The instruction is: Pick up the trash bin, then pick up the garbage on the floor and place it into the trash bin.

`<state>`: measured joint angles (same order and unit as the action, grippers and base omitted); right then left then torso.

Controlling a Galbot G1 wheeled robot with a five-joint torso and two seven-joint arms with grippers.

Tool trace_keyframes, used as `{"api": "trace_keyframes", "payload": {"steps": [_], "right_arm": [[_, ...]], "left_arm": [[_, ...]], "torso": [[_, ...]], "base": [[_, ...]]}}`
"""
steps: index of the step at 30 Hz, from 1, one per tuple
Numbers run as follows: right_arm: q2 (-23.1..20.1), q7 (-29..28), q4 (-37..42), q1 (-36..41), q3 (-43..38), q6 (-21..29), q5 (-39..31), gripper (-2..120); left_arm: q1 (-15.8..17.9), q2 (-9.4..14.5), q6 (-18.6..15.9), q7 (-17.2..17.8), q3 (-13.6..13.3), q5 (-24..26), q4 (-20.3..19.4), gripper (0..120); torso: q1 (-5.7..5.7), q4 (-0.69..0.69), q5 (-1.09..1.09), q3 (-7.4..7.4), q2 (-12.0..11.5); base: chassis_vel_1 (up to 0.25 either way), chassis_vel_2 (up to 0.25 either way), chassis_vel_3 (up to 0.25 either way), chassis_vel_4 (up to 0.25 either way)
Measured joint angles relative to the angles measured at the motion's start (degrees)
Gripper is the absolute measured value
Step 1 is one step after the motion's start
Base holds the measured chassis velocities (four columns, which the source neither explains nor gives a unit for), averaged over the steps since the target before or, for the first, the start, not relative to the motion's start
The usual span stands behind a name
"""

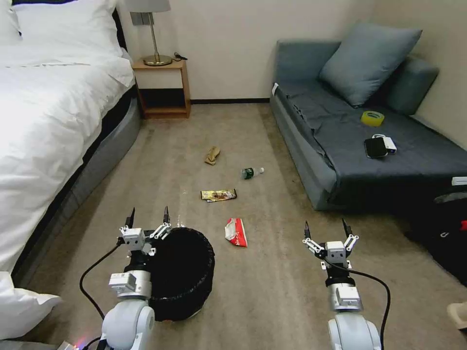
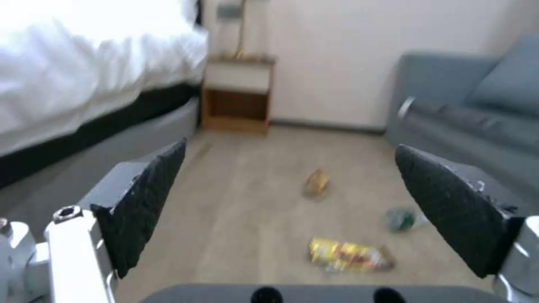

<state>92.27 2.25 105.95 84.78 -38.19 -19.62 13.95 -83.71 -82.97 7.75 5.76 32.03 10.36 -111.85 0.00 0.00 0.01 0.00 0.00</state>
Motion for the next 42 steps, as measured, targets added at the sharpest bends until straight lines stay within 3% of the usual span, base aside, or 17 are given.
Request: {"api": "trace_keyframes", "payload": {"steps": [2, 3, 4, 5, 6, 7, 8, 10, 11, 12, 13, 15, 17, 19, 25, 35, 42], "right_arm": [[0.00, 0.71, -0.21, -0.23, -0.06, -0.18, -0.89, 100], [0.00, 0.71, -0.21, -0.23, -0.06, -0.18, -0.89, 100], [-0.01, 0.84, -0.22, -0.26, -0.05, -0.19, -1.16, 100], [-0.03, 0.84, -0.22, -0.26, 0.07, -0.19, -1.31, 100], [-0.03, 0.84, -0.22, -0.26, 0.07, -0.19, -1.31, 100], [-0.05, 0.84, -0.17, -0.24, 0.41, -0.15, -1.42, 100], [-0.05, 0.84, -0.14, -0.23, 0.56, -0.14, -1.47, 100], [-0.05, 0.84, -0.14, -0.24, 0.60, -0.14, -1.50, 100], [-0.07, 0.82, -0.13, -0.23, 0.75, -0.16, -1.62, 100], [-0.07, 0.80, -0.09, -0.22, 0.89, -0.21, -1.69, 100], [-0.07, 0.80, -0.09, -0.22, 0.89, -0.21, -1.69, 100], [-0.08, 0.73, 0.04, -0.14, 1.24, -0.36, -1.88, 100], [-0.09, 0.72, 0.05, -0.13, 1.31, -0.41, -1.91, 100], [-0.10, 0.66, 0.03, -0.17, 1.47, -0.77, -2.04, 100], [-0.11, 0.58, -0.25, -0.24, 1.46, -1.09, -2.63, 100], [-0.12, -0.27, -1.04, -0.58, 1.23, -1.36, -2.86, 100], [-0.12, -1.29, -1.92, -1.20, 1.16, -1.36, -3.08, 100]], "left_arm": [[-0.61, 0.06, -6.99, 3.69, 0.12, 0.24, -2.26, 100], [-0.61, 0.06, -6.99, 3.69, 0.12, 0.24, -2.26, 100], [-1.09, 0.33, -15.87, 8.29, 0.17, 2.85, -5.43, 100], [-1.22, 1.31, -22.40, 11.87, 0.23, 6.46, -7.99, 100], [-1.22, 1.31, -22.40, 11.87, 0.23, 6.46, -7.99, 100], [-1.06, 3.37, -30.58, 14.96, 1.05, 11.12, -10.71, 100], [-0.69, 4.96, -34.85, 15.92, 2.10, 13.71, -11.40, 100], [-0.56, 5.59, -36.10, 16.12, 2.48, 14.51, -11.45, 100], [-0.09, 8.47, -40.24, 16.75, 3.86, 17.41, -11.05, 100], [0.03, 9.96, -41.77, 16.93, 4.33, 18.51, -10.33, 100], [0.03, 9.96, -41.77, 16.93, 4.33, 18.51, -10.33, 100], [0.22, 13.02, -44.01, 17.28, 4.58, 20.96, -8.45, 100], [0.30, 13.48, -44.36, 17.37, 4.53, 21.46, -8.20, 100], [0.61, 15.10, -45.88, 17.89, 3.16, 24.05, -7.28, 100], [1.52, 14.64, -46.72, 18.28, 0.61, 25.24, -4.56, 100], [2.83, 14.15, -47.20, 19.38, -0.58, 28.38, -0.53, 98], [3.24, 14.05, -46.88, 19.10, -0.45, 29.78, 1.19, 68]], "torso": [[0.00, 0.00, -0.01, 0.00, 0.00], [0.00, 0.00, -0.01, 0.00, 0.00], [0.00, 0.00, -0.02, 0.00, 0.00], [0.00, 0.00, -0.01, 0.00, 0.00], [0.00, 0.00, -0.01, 0.00, 0.00], [0.00, 0.00, -0.01, 0.00, 0.00], [0.00, 0.00, -0.01, 0.00, 0.00], [0.00, 0.00, -0.01, -0.01, 0.00], [0.00, 0.00, -0.01, -0.01, 0.00], [0.00, 0.00, -0.01, -0.01, 0.00], [0.00, 0.00, -0.01, -0.01, 0.00], [0.00, 0.00, -0.02, 0.00, 0.00], [0.00, 0.00, -0.02, 0.00, 0.00], [0.00, 0.00, -0.01, -0.01, 0.00], [0.00, 0.00, -0.01, 0.00, 0.00], [0.00, 0.00, 0.00, 0.00, 0.00], [0.00, 0.00, 0.05, -0.01, 0.00]], "base": [[0.000, 0.000, 0.000, 0.000], [0.000, 0.000, 0.000, 0.000], [0.000, 0.000, 0.000, 0.000], [0.000, 0.000, 0.000, 0.000], [0.000, 0.000, 0.000, 0.000], [0.000, 0.000, 0.000, 0.000], [0.000, 0.000, 0.000, 0.000], [0.000, 0.000, 0.000, 0.000], [0.000, 0.000, 0.000, 0.000], [0.000, 0.000, 0.000, 0.000], [0.000, 0.000, 0.000, 0.000], [0.000, 0.000, 0.000, 0.000], [0.000, 0.000, 0.000, 0.000], [0.000, 0.000, 0.000, 0.000], [0.000, 0.000, 0.000, 0.000], [0.000, 0.000, 0.000, 0.000], [0.000, 0.000, 0.000, 0.000]]}}
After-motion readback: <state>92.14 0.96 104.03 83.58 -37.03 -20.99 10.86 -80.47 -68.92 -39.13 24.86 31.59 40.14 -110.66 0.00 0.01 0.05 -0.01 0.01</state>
